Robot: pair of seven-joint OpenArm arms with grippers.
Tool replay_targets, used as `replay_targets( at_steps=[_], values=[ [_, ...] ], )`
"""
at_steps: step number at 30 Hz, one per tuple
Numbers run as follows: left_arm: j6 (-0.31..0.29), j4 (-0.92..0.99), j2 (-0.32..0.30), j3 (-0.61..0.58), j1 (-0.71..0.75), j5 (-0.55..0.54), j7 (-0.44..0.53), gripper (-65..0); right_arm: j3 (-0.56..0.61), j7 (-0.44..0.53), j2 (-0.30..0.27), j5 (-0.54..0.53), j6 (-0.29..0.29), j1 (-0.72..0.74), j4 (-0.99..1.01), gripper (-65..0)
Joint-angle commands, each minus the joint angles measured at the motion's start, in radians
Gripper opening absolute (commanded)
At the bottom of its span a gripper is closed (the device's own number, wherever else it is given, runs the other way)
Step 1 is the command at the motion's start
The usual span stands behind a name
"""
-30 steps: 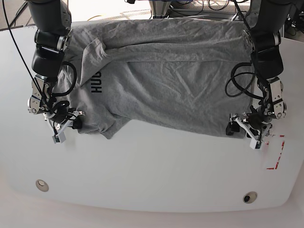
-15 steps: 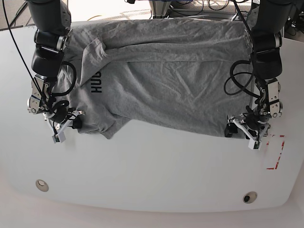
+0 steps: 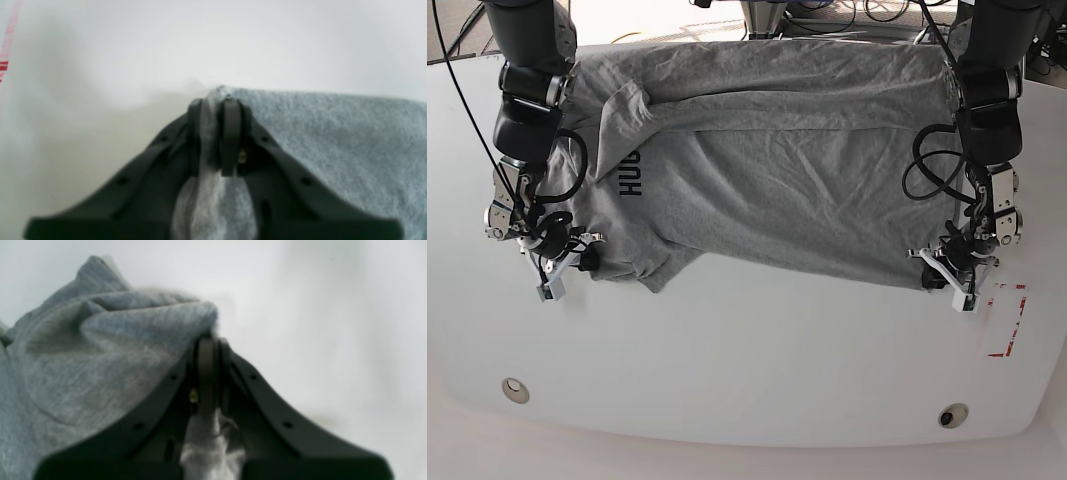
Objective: Layout the t-shirt on the table in an organized manner, then fold the t-shirt properly
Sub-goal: 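Lift the grasped edge and fold it over toward the other edge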
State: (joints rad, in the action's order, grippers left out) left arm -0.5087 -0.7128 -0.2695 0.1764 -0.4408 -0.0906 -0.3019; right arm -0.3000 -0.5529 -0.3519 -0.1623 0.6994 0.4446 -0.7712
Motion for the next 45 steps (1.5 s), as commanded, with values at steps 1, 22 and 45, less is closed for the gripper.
replay_targets(
  at_steps=[1, 22, 45],
  values=[
    [-0.005, -0.005, -0.003, -0.002, -0.011, 0.009, -0.038, -65.0, 0.000, -0.026, -0.016, 0.017, -0.001, 0.003, -0.089, -65.0],
    [-0.008, -0.336, -0.004, 0.002, 0.075, 0.004, -0.118, -65.0, -0.006, -0.336, -0.017, 0.020, -0.001, -0.037, -0.554, -65.0],
    [-0.011, -0.766, -0.007, 0.143, 0.288, 0.004, -0.297, -65.0, -0.011, -0.508, -0.012, 0.020, -0.001, -0.254, -0.928, -65.0]
  ],
)
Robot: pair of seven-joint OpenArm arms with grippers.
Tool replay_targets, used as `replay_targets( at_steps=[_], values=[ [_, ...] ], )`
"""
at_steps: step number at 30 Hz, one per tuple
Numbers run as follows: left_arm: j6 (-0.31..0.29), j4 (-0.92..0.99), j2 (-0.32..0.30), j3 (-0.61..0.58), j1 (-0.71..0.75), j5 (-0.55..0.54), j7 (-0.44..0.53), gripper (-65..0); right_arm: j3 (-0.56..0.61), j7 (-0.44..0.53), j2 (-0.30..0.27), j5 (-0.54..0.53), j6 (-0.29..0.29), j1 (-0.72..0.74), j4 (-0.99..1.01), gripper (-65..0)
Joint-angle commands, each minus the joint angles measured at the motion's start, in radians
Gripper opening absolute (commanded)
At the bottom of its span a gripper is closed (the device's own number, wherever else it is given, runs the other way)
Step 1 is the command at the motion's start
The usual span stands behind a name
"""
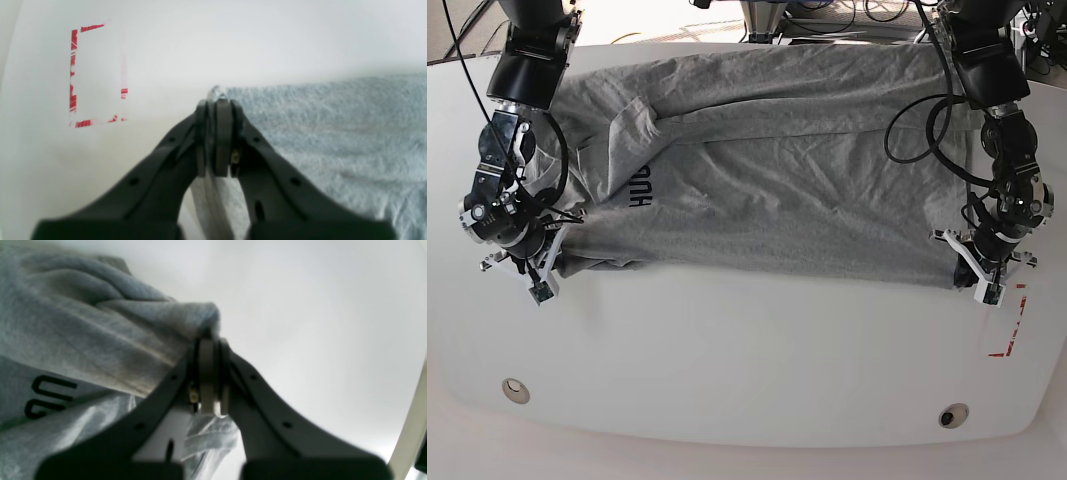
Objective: Layout the t-shirt on the table in an organized manner, then fold the t-shirt properly
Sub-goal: 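Lift the grasped edge and fold it over toward the other edge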
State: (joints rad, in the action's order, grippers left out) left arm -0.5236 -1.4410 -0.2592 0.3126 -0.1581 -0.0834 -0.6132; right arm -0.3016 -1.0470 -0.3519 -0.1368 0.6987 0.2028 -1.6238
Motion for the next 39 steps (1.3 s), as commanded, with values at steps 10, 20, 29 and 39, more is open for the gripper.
replay_targets(
  at_steps=[10, 20, 29, 39],
  values=[
    [0.003, -0.191, -0.018, 0.009, 0.153, -0.003, -0.021, -65.0, -0.129, -0.157, 0.020, -0.007, -0.001, -0.118, -0.261, -65.0],
    [-0.128, -0.344, 0.013, 0.096, 0.251, -0.005, -0.254, -65.0, -0.147, -0.161, 0.026, -0.007, -0.001, -0.231, -0.309, -65.0],
    [-0.175, -0.398, 0.044, 0.175, 0.352, -0.005, -0.339, -65.0, -0.149, -0.161, 0.055, -0.005, -0.001, -0.294, -0.309, -65.0],
    [-0.175, -0.398, 0.037, 0.175, 0.423, -0.005, -0.343, -64.4, -0.149, -0.161, 0.063, -0.005, -0.001, -0.332, -0.306, -62.8]
  ],
)
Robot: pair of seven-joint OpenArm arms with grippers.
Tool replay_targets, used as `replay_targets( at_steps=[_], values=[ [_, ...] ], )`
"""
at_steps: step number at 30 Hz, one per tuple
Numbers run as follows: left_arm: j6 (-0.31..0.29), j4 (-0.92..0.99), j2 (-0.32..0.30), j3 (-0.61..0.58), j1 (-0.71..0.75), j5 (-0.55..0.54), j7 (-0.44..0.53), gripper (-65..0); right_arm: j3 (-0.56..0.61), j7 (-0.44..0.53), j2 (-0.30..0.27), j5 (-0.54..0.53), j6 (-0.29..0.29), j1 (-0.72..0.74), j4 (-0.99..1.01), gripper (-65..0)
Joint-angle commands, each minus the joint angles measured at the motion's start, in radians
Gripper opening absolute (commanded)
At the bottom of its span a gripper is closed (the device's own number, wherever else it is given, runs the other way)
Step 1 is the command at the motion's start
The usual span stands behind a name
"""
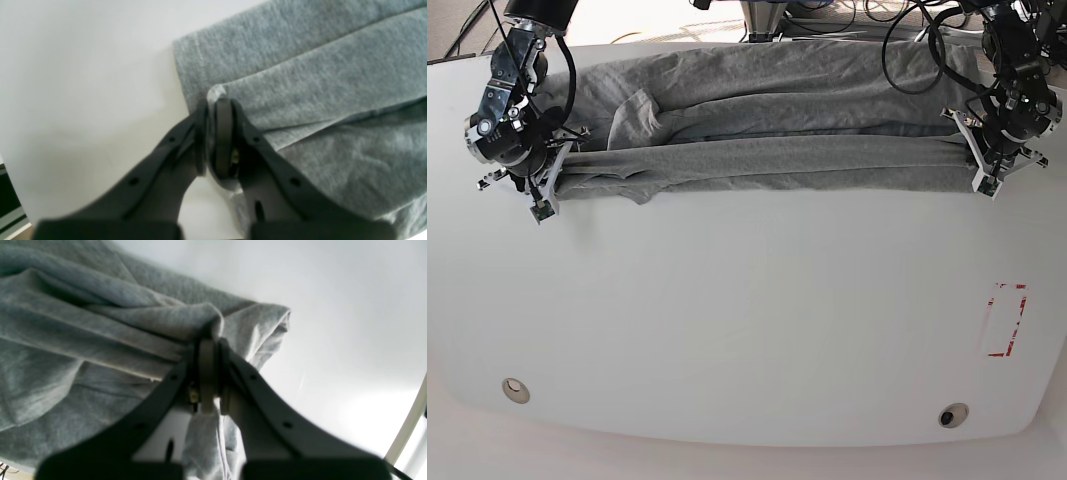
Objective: Layout the t-shirt on the table in an organized manner, then fold the t-shirt properly
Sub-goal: 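Lift the grasped edge and fold it over toward the other edge, then lower the folded edge onto the shirt and open both grippers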
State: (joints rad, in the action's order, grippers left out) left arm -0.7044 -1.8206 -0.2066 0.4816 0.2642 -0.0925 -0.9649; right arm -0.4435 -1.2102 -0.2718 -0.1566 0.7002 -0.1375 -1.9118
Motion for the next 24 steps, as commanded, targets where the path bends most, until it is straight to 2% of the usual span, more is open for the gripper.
replay_targets(
  at_steps=[1, 2, 3, 5, 7, 8, 11, 13, 15, 19, 24],
  values=[
    [0.006, -0.018, -0.015, 0.004, 0.002, 0.006, 0.008, -63.2, -0.007, 0.002, -0.017, 0.015, -0.002, 0.005, -0.018, -57.9],
    [0.006, -0.018, -0.017, 0.004, 0.004, 0.006, 0.008, -62.1, -0.007, 0.002, -0.017, 0.016, -0.002, 0.002, -0.018, -55.6],
    [0.006, -0.018, -0.017, 0.004, 0.007, 0.006, 0.007, -58.7, -0.007, 0.002, -0.017, 0.016, -0.002, -0.004, -0.018, -49.9],
    [0.006, -0.018, -0.024, 0.002, 0.008, 0.007, -0.004, -49.7, -0.010, 0.002, -0.017, 0.016, -0.002, -0.012, -0.021, -40.0],
    [0.006, -0.018, -0.035, 0.001, 0.008, 0.007, -0.025, -39.2, -0.028, 0.002, -0.017, 0.016, -0.002, -0.012, -0.021, -32.2],
    [0.006, -0.017, -0.038, 0.001, 0.005, 0.007, -0.039, -30.6, -0.042, 0.002, -0.017, 0.016, -0.002, -0.012, -0.021, -27.4],
    [0.006, -0.017, -0.038, 0.001, 0.004, 0.007, -0.047, -13.3, -0.079, 0.002, -0.017, 0.012, -0.002, -0.011, -0.021, -19.8],
    [0.006, -0.017, -0.041, 0.001, 0.004, 0.007, -0.047, -5.7, -0.100, 0.002, -0.017, 0.012, -0.002, -0.006, -0.021, -17.3],
    [0.006, -0.017, -0.043, 0.001, 0.002, 0.010, -0.047, -4.0, -0.130, 0.002, -0.017, 0.012, -0.002, -0.004, -0.022, -16.8],
    [0.006, -0.018, -0.058, 0.002, 0.002, 0.006, -0.047, -8.5, -0.159, 0.002, -0.017, 0.010, -0.002, -0.003, -0.055, -16.8],
    [0.006, -0.034, -0.070, 0.007, 0.002, 0.004, -0.042, -9.4, -0.159, 0.002, -0.016, 0.010, -0.002, -0.011, -0.104, -16.8]
  ],
)
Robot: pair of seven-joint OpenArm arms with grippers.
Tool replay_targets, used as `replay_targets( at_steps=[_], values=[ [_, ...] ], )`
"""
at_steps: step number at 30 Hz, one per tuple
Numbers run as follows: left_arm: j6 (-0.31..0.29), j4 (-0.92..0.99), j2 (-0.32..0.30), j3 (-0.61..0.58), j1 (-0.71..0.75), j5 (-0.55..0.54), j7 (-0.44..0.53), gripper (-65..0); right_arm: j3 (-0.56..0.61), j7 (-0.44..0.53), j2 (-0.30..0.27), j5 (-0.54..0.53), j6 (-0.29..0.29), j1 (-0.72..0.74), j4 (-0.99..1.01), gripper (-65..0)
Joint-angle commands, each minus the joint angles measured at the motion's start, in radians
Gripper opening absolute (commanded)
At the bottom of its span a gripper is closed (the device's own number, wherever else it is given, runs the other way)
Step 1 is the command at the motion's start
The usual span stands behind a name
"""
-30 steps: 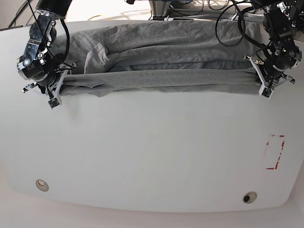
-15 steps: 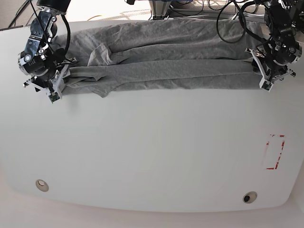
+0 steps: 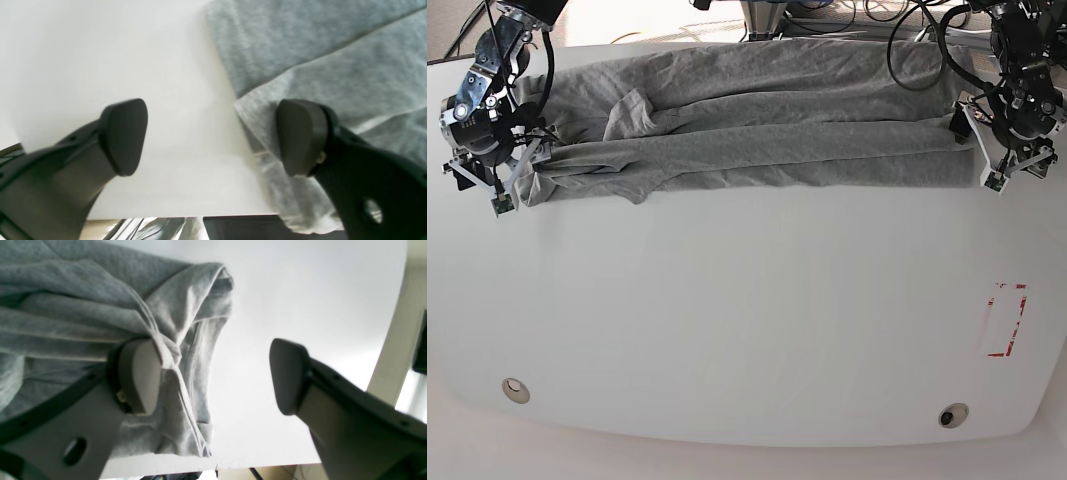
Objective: Layout the t-shirt on the table in an organized manner, then fold the t-shirt properly
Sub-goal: 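Lower the folded edge onto the shirt and open both grippers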
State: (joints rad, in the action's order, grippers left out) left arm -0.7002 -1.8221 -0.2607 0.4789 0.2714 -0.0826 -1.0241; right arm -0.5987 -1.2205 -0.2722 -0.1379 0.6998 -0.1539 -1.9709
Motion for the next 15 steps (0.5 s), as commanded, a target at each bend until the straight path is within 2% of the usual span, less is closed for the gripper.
replay_targets(
  at_steps=[1, 9, 15],
  values=[
    [0.002, -0.041, -0.016, 0.010, -0.005, -0.006, 0.017, -9.4, -0.004, 0.012, -0.016, -0.009, -0.002, 0.006, -0.051, -16.8],
    [0.002, -0.097, -0.016, 0.007, -0.007, -0.007, 0.017, -9.6, 0.000, 0.008, -0.025, -0.007, -0.002, 0.014, -0.069, -16.8],
    [0.002, -0.109, -0.018, 0.010, -0.016, -0.007, 0.017, -9.6, -0.004, -0.071, -0.066, -0.009, -0.002, 0.007, -0.069, -16.8]
  ],
)
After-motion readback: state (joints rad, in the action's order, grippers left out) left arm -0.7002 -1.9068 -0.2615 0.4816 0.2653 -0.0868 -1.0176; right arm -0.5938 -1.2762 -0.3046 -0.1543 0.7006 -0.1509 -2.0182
